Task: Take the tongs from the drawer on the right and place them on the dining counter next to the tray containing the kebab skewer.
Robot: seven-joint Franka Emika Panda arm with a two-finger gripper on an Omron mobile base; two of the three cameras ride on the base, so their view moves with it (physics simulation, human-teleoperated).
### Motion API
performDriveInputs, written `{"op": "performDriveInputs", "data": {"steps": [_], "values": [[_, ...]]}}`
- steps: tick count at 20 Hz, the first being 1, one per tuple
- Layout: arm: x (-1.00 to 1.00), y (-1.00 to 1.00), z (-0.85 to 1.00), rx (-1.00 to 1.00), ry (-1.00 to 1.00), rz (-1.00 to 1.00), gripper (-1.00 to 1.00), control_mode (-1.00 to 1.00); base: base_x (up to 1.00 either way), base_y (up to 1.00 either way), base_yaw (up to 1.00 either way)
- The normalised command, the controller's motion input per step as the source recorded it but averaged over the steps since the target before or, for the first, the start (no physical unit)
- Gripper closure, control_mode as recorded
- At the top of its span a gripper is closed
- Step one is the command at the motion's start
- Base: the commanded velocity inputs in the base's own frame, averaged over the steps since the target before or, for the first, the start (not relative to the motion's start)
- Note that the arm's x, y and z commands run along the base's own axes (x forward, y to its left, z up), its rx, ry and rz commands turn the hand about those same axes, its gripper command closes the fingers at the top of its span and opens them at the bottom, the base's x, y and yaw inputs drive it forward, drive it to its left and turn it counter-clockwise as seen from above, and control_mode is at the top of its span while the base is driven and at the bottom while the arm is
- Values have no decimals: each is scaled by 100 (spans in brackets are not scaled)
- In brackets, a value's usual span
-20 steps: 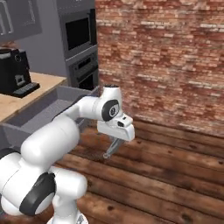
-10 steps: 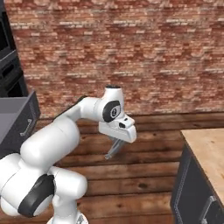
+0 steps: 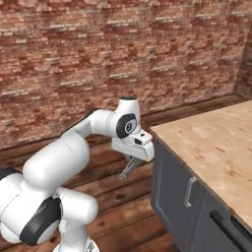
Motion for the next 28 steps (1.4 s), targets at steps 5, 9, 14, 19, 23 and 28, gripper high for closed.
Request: {"op": "performDriveInputs", "data": {"steps": [5,9,14,19,23,28], "values": [[0,0,0,0,0,0,100,100,11,0,-60],[0,0,0,0,0,0,100,100,15,0,-58],[0,0,0,0,0,0,100,100,18,0,-54],[0,0,0,0,0,0,100,100,31,11,-33],[0,0,0,0,0,0,100,100,47,33,-2],[0,0,0,0,0,0,100,100,59,28,0]]}}
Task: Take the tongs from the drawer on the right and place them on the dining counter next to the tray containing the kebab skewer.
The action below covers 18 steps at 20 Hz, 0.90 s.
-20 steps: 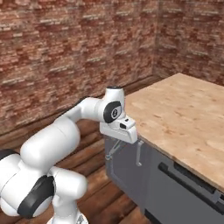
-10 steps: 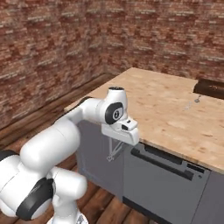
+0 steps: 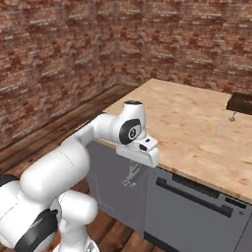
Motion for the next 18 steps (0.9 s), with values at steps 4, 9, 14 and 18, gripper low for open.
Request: {"op": "performDriveInputs", "data": {"steps": [4,9,14,18], "values": [[0,0,0,0,0,0,100,100,67,15,0],[0,0,0,0,0,0,100,100,66,19,0],[0,0,0,0,0,0,100,100,26,62,-3],[0,0,0,0,0,0,100,100,40,71,-4]]}}
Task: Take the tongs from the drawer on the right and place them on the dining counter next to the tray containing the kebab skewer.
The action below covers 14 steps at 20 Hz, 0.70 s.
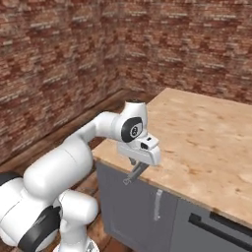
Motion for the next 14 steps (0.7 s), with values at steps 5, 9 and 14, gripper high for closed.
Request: {"op": "performDriveInputs", "data": {"steps": [5,9,14], "values": [[0,0,0,0,0,0,100,100,40,76,-2],[0,0,0,0,0,0,100,100,53,71,-3],[0,0,0,0,0,0,100,100,64,60,-7]]}}
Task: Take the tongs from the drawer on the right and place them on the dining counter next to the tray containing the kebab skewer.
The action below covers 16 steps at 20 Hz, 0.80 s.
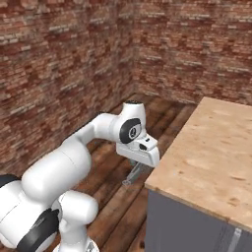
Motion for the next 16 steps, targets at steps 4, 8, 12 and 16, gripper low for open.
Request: {"op": "performDriveInputs", "data": {"steps": [4,8,12,16], "values": [[0,0,0,0,0,0,100,100,71,52,-7],[0,0,0,0,0,0,100,100,78,38,-8],[0,0,0,0,0,0,100,100,87,27,-11],[0,0,0,0,0,0,100,100,92,18,-10]]}}
